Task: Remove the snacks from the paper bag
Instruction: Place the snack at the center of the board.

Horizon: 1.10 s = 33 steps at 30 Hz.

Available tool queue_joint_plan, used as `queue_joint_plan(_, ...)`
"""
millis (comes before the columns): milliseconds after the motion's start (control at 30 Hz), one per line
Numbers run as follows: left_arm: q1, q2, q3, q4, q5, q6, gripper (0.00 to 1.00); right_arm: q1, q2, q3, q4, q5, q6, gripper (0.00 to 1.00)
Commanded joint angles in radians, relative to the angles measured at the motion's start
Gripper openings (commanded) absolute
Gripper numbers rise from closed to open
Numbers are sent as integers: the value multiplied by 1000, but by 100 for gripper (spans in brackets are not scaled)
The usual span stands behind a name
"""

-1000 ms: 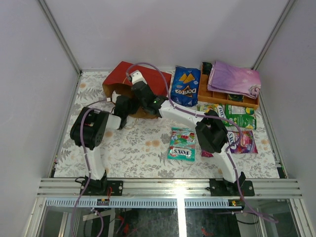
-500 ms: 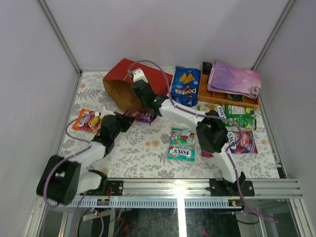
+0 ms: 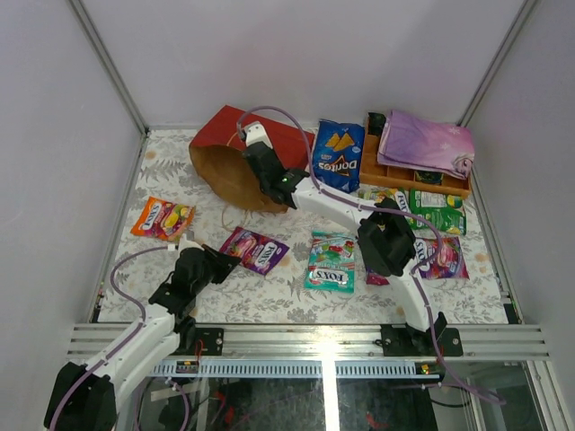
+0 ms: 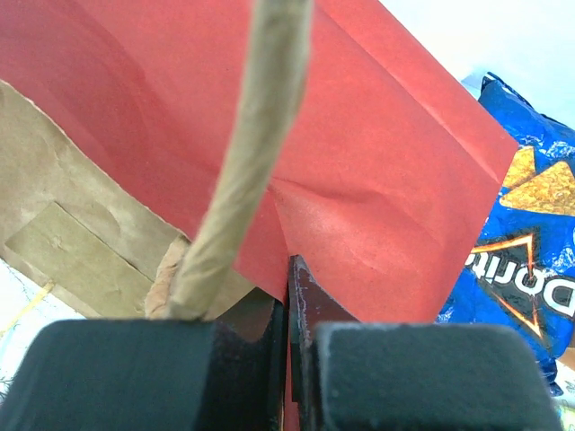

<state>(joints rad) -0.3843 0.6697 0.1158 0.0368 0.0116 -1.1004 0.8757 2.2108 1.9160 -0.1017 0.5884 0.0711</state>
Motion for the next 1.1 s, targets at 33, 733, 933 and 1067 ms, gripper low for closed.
queue_joint_plan(33, -33, -99, -80, -138, 47, -94, 0, -28, -35, 43, 10, -15, 41, 0)
queue_joint_plan(733, -67, 71, -72, -91, 18, -101, 1, -188, 110, 431, -207, -432, 115, 0)
queue_joint_plan(933, -67, 96, -36, -92, -18, -102, 10, -193, 108, 437, -208, -463, 107, 0)
queue_joint_plan(1067, -66, 166, -1, -73, -46, -101, 14, -200, 117, 452, -212, -527, 135, 0)
